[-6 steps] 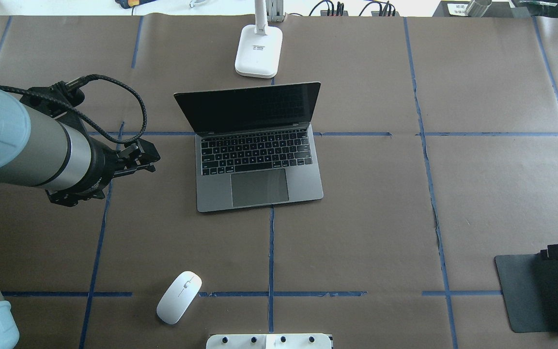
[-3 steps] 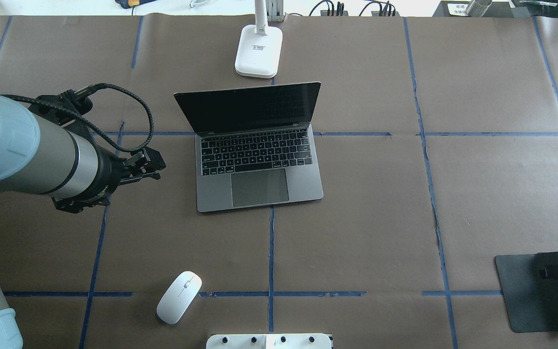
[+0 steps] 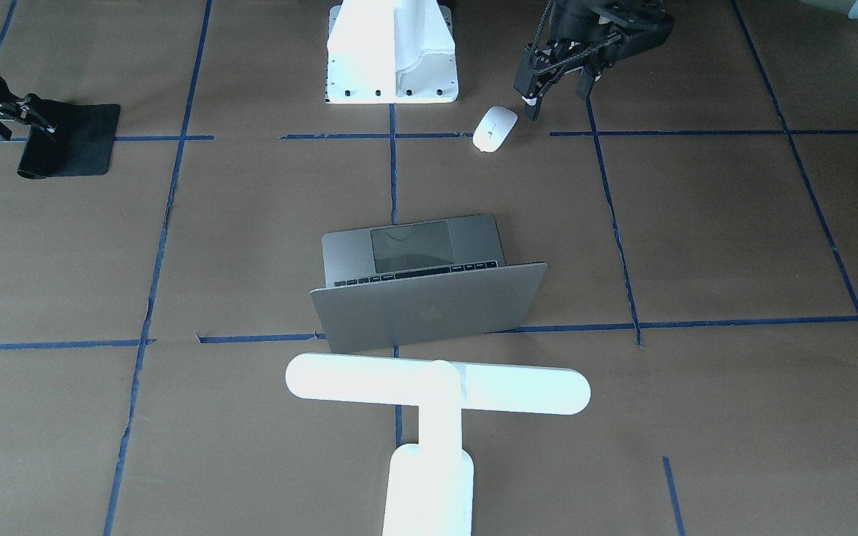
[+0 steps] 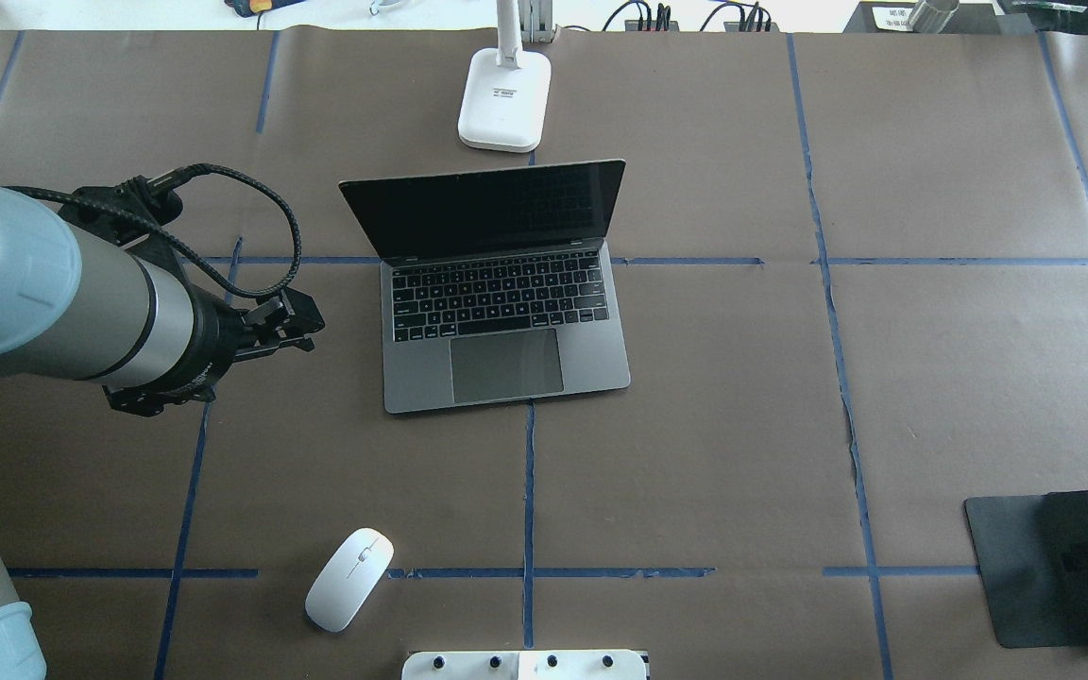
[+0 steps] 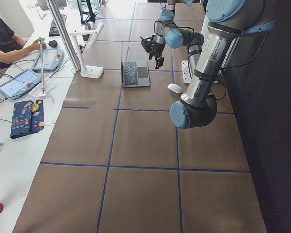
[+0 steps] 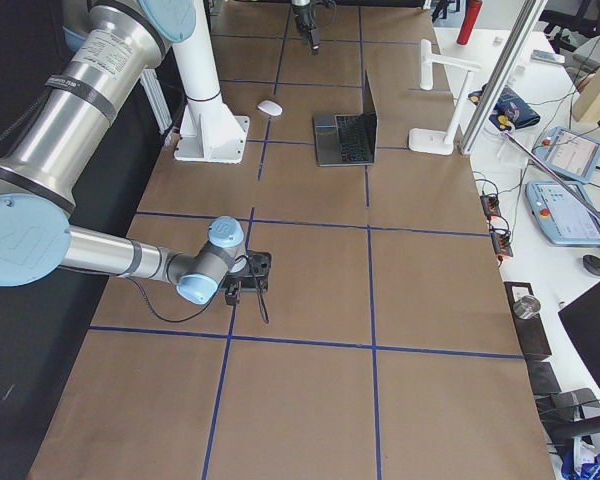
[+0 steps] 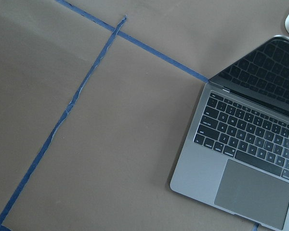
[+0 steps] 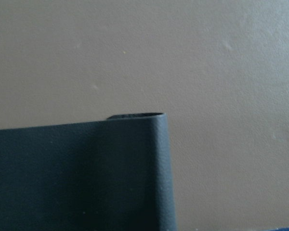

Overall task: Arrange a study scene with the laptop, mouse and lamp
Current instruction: 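Lower the right gripper and grasp the black mouse pad edge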

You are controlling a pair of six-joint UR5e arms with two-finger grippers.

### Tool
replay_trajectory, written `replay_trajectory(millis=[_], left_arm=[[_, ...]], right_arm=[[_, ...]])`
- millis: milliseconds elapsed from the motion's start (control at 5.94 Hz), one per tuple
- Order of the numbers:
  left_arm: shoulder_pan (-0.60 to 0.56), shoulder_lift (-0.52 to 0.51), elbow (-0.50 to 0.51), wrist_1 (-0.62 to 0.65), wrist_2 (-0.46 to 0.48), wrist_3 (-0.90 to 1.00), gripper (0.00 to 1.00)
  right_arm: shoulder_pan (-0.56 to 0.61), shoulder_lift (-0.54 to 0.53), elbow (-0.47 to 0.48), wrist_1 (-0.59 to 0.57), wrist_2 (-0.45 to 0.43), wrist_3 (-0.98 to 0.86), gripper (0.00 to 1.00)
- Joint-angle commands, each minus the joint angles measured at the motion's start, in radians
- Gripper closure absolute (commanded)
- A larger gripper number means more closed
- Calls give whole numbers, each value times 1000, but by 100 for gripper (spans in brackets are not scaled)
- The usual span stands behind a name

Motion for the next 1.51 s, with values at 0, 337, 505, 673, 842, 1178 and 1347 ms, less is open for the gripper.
replay_trajectory(millis=[0,337,505,673,842,1178,1347], left_arm=[[0,0,0,-1,0,0,0],[0,1,4,-1,2,1,0],[0,0,4,-3,2,1,0],[0,0,6,-3,2,4,0],[0,0,10,-3,0,6,0],[3,-2,10,-3,0,6,0],[3,-2,10,-3,0,4,0]], right_arm=[[-10,-1,-8,1,6,0,19],[-9,-1,-5,7,10,0,71],[-6,-28,-5,71,13,0,89],[0,-67,-5,158,47,0,98],[1,-68,-7,170,53,1,100],[11,-64,-5,170,49,1,100],[29,-41,-2,170,44,1,100]])
